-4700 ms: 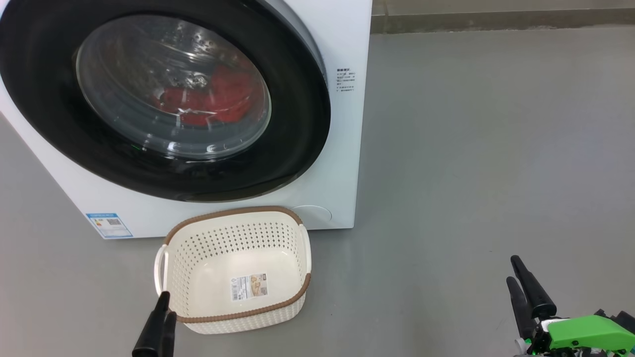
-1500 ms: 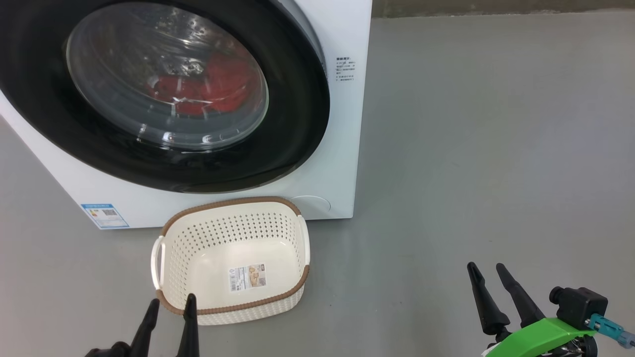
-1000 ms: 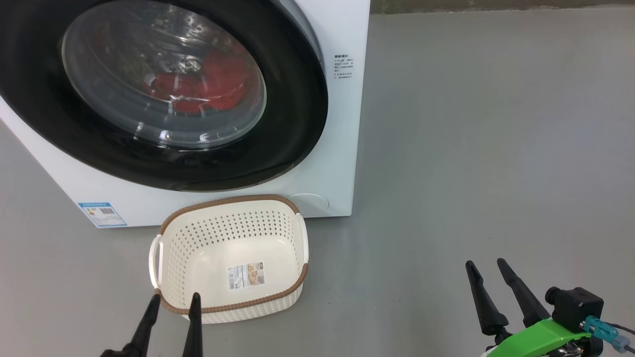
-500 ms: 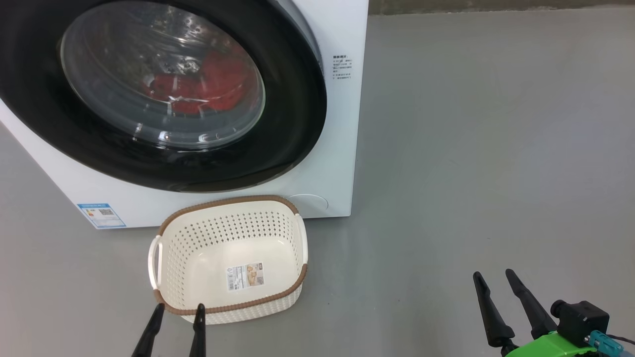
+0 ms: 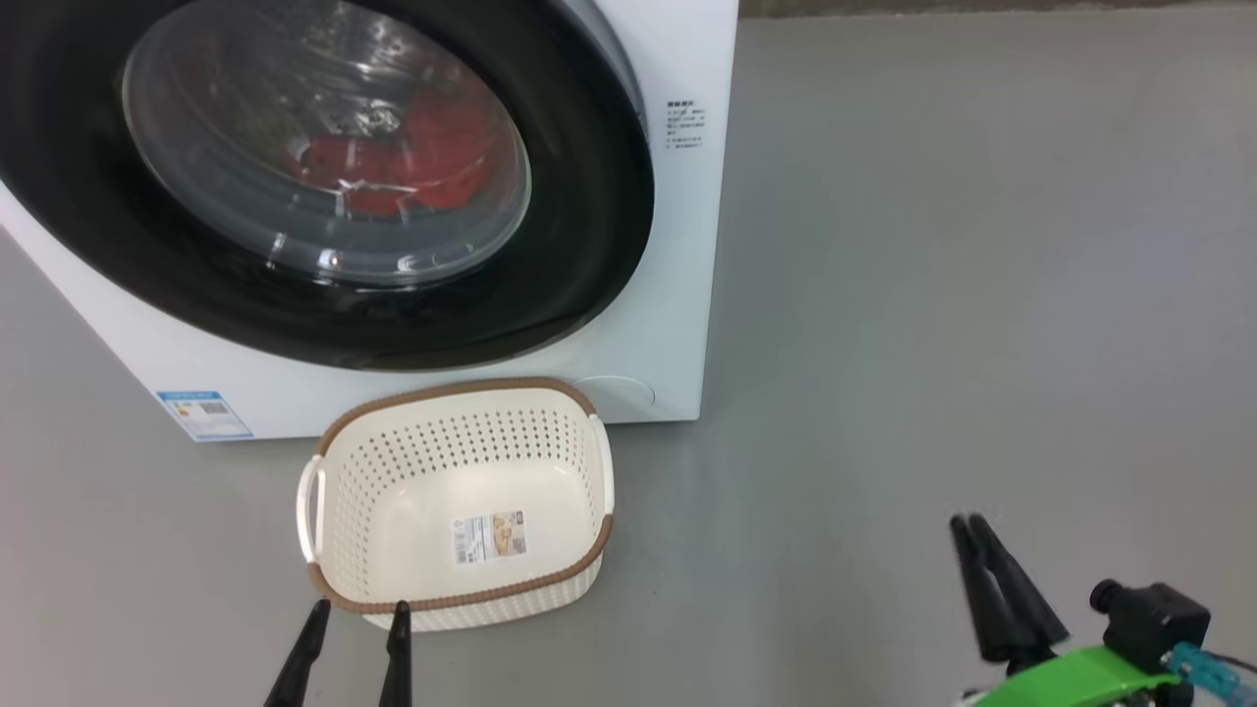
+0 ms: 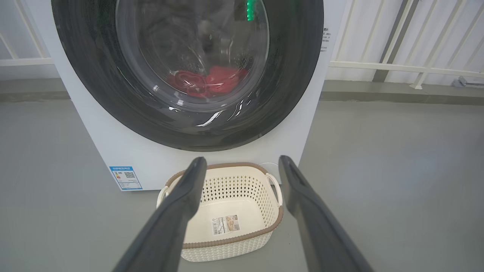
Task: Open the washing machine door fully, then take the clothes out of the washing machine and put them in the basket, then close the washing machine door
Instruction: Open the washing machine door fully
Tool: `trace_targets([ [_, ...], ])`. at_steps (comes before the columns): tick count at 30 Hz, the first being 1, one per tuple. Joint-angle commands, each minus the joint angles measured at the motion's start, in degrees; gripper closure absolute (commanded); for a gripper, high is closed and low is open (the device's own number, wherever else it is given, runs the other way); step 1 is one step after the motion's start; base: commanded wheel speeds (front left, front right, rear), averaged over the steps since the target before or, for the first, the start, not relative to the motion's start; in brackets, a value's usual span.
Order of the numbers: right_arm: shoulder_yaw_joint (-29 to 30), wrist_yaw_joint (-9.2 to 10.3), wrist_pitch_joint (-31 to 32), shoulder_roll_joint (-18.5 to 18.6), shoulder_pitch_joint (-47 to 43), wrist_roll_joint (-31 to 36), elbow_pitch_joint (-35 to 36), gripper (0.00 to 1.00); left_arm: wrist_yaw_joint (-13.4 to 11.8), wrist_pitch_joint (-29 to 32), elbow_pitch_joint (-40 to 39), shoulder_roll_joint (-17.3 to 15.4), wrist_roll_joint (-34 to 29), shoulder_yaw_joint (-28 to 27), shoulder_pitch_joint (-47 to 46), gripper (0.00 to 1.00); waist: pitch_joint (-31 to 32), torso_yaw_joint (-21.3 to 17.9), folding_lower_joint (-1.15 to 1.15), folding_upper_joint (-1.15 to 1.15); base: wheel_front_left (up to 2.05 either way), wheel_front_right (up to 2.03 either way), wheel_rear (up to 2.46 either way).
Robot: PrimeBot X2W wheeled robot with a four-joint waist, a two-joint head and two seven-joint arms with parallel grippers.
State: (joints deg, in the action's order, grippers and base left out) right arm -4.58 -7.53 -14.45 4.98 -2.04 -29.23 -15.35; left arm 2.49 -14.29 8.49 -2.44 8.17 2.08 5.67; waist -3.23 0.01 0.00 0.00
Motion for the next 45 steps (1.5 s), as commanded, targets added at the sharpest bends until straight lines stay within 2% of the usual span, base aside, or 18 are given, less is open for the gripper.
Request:
trace_targets([
  [1,-1.59,0.04,-0.55,0.33,3.24,-1.81,2.03,1.0,-0.03,-0.71,-1.49,-0.43,0.51,-1.49,-1.89,0.0,-0.82,0.48,0.0,0.0,0.0,0.0,0.0],
  [8,-3.2,0.04,-0.55,-0.6,14.57,-14.21,4.07,1.0,-0.23,-0.71,-1.76,-0.43,0.93,0.32,-4.55,0.0,-5.09,1.75,0.0,0.0,0.0,0.0,0.0],
  [12,-4.57,0.04,-0.55,-0.36,22.42,-24.11,4.65,1.0,-0.49,-0.71,-1.75,-0.43,1.44,2.26,-7.19,0.0,-8.37,3.32,0.0,0.0,0.0,0.0,0.0],
  [22,-10.84,0.04,1.28,6.21,37.26,-47.63,5.03,1.0,-1.99,-0.71,-1.72,-0.43,4.29,6.41,-12.57,0.0,-15.42,8.02,0.0,0.0,0.0,0.0,0.0],
  [28,-9.82,0.04,11.13,9.89,44.79,-61.11,4.97,1.0,-2.86,-0.71,-1.87,-0.43,6.36,8.97,-15.43,0.0,-19.56,10.89,0.0,0.0,0.0,0.0,0.0],
  [34,-7.71,0.04,23.72,12.35,50.21,-68.67,-1.2,1.0,-3.52,-0.71,-1.71,-0.43,8.03,11.25,-17.4,0.0,-21.79,13.25,0.0,0.0,0.0,0.0,0.0],
  [35,-7.05,0.04,27.53,12.74,51.91,-70.32,-3.18,1.0,-3.65,-0.71,-1.71,-0.43,8.38,11.85,-17.83,0.0,-22.28,13.86,0.0,0.0,0.0,0.0,0.0],
  [39,-6.19,0.04,34.46,13.37,55.48,-72.7,-7.75,1.0,-3.91,-0.71,-1.63,-0.43,8.89,12.92,-18.36,0.0,-23.16,14.87,0.0,0.0,0.0,0.0,0.0],
  [45,-4.7,0.04,41.27,13.67,61.39,-74.34,-12.25,1.0,-4.32,-0.71,-1.51,-0.43,9.63,14.61,-19.41,0.0,-24.92,16.29,0.0,0.0,0.0,0.0,0.0],
])
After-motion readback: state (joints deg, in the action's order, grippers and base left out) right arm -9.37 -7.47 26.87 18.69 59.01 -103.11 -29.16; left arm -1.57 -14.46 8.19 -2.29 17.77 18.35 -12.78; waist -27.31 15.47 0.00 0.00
